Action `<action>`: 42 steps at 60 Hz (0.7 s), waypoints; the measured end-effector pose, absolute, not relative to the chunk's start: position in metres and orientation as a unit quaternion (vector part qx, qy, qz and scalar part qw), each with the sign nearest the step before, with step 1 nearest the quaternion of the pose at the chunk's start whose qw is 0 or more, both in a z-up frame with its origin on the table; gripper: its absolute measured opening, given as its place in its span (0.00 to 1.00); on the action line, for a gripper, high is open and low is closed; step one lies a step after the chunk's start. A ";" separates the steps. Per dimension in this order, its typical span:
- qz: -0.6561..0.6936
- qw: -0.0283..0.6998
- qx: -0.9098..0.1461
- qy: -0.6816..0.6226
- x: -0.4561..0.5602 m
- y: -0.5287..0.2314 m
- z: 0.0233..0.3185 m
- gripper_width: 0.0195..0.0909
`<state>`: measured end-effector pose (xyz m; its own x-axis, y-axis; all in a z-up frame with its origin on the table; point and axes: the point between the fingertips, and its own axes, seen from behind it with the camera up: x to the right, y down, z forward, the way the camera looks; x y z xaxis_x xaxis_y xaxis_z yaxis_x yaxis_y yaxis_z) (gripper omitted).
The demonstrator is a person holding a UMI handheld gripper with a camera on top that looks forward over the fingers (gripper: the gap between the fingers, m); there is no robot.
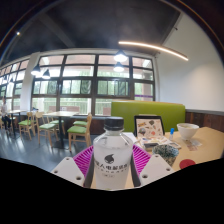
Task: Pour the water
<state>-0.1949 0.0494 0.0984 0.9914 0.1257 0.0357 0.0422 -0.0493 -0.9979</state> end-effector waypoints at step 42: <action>0.389 0.592 -0.666 0.233 -0.173 0.079 0.139 0.29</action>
